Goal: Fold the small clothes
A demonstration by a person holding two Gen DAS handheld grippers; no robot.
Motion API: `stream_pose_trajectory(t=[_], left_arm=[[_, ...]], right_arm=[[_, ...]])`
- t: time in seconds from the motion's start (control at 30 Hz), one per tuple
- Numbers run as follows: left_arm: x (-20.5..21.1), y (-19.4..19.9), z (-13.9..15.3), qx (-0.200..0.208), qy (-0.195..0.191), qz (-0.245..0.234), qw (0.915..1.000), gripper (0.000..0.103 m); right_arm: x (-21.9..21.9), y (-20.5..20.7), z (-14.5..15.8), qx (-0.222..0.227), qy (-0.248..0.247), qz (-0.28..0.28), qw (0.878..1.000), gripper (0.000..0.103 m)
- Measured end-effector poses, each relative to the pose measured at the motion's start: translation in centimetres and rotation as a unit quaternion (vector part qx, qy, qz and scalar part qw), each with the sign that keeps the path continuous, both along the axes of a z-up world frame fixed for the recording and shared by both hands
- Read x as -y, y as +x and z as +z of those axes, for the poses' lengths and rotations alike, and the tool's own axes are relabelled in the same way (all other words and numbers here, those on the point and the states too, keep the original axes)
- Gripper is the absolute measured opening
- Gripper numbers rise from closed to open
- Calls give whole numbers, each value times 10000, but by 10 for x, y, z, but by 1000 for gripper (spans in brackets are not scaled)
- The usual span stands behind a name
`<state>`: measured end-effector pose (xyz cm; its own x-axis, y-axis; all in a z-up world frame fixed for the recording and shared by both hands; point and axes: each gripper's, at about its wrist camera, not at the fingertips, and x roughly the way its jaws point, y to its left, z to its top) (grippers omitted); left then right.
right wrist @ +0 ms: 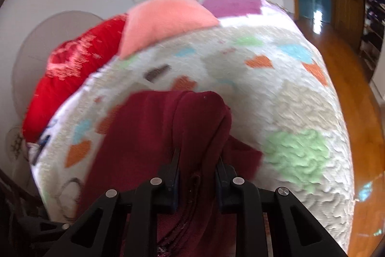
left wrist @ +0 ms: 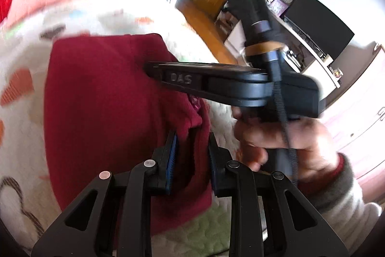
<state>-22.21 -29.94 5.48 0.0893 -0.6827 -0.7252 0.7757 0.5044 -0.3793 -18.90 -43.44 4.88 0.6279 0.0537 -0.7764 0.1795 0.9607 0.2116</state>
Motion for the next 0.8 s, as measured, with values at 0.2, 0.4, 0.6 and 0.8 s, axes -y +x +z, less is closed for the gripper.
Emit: stream_pose_trajectory(t=[0.2, 0.4, 0.6, 0.8], left_arm=[[-45, -6, 34, 590, 21, 54, 9982, 39], [-81, 15, 43, 1310, 260, 728, 9884, 39], [-77, 35, 7, 973, 588, 1036, 9881, 39], [-71, 30, -18, 952, 571, 996, 9888, 51]], right_arm=[[4, 1, -12, -116, -296, -39, 9995, 44], [-10, -31, 38, 357, -639, 9, 9973, 51], [-64, -47, 31, 255, -1032, 904, 9902, 41], [-63, -69, -11, -169, -1803, 1047, 9779, 32]])
